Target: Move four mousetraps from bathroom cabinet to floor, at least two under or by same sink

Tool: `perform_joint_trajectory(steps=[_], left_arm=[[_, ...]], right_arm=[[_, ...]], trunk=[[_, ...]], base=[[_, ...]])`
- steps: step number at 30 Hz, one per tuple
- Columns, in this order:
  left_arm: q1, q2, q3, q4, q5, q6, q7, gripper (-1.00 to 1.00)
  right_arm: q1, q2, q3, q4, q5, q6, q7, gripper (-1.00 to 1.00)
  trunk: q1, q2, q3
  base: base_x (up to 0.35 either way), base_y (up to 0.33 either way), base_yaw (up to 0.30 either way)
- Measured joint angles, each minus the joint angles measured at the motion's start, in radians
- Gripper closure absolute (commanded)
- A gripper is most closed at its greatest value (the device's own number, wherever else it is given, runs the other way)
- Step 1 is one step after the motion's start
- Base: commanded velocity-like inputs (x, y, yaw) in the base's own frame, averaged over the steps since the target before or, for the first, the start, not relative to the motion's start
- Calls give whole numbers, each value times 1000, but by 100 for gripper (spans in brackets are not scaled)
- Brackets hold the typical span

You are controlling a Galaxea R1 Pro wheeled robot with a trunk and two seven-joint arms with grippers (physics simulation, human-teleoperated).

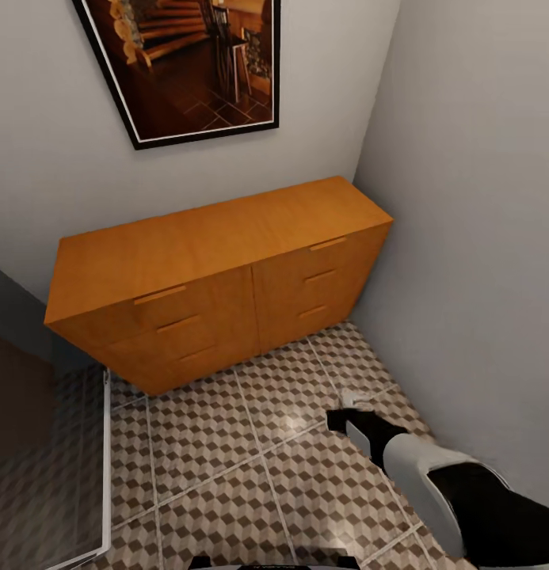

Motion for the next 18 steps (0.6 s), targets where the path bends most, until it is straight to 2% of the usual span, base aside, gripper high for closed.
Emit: perform_joint_trajectory(steps=[1, 3, 7, 8, 12, 18], left_arm=[[0, -3, 0, -1, 0, -39, 0, 100], [0, -10, 0, -3, 0, -73, 1, 100], [1, -17, 4, -31, 0, -93, 6, 100], [0, -16, 5, -59, 0, -96, 8, 100], [1, -10, 8, -132, 2, -94, 18, 100], [1, 28, 11, -214, 2, -99, 81, 100]], right_arm=[[57, 0, 0, 0, 17, -78, 9, 100], [126, 0, 1, -3, 38, -167, 14, 100], [245, -4, 0, -3, 55, -330, 18, 100], [283, -9, 0, -3, 57, -397, 18, 100], [352, -12, 1, -3, 59, -466, 17, 100], [426, -14, 1, -2, 58, -544, 17, 100]], trunk=[[0, 0, 0], [0, 0, 0], [0, 0, 0], [0, 0, 0], [0, 0, 0], [0, 0, 0]], base=[[0, 0, 0], [0, 0, 0], [0, 0, 0], [0, 0, 0], [0, 0, 0], [0, 0, 0]])
